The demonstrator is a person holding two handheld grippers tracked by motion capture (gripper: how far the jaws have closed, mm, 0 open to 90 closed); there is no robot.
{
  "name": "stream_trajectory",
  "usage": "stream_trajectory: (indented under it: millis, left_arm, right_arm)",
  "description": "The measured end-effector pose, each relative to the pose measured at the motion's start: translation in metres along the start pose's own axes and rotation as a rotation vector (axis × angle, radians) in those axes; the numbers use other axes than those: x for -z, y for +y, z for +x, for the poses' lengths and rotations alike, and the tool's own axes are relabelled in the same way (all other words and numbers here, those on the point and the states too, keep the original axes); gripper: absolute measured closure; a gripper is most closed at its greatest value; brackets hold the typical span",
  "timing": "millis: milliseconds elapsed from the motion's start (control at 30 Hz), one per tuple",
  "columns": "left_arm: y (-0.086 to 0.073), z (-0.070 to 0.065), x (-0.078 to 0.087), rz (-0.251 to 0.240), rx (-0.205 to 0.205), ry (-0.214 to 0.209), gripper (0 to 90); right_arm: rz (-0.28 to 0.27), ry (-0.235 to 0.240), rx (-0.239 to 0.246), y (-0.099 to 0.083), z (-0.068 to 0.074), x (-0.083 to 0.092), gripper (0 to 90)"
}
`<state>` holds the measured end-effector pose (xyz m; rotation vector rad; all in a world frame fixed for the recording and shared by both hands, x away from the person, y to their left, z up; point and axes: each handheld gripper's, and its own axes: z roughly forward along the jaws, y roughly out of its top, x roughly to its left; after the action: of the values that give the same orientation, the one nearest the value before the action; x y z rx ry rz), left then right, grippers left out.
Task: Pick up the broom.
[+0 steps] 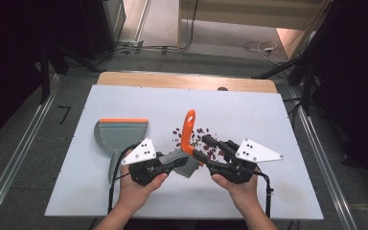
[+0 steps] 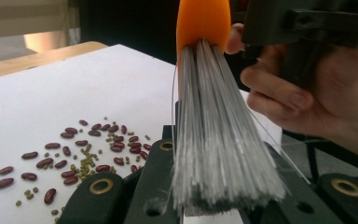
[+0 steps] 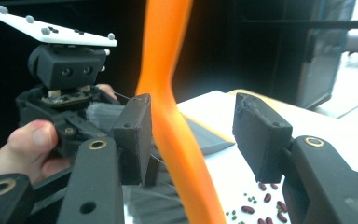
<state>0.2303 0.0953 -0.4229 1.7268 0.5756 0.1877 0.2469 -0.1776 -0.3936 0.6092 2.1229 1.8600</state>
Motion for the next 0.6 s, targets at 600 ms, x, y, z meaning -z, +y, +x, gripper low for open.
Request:
stream_trajectory:
  millis: [600]
  left_arm:
    - [0.0, 0.004, 0.0, 0.053, -0.057, -0.369, 85.3]
  right_arm:
    - [0.099, 0.444, -0.046, -0.002, -0.007, -0.008, 53.2]
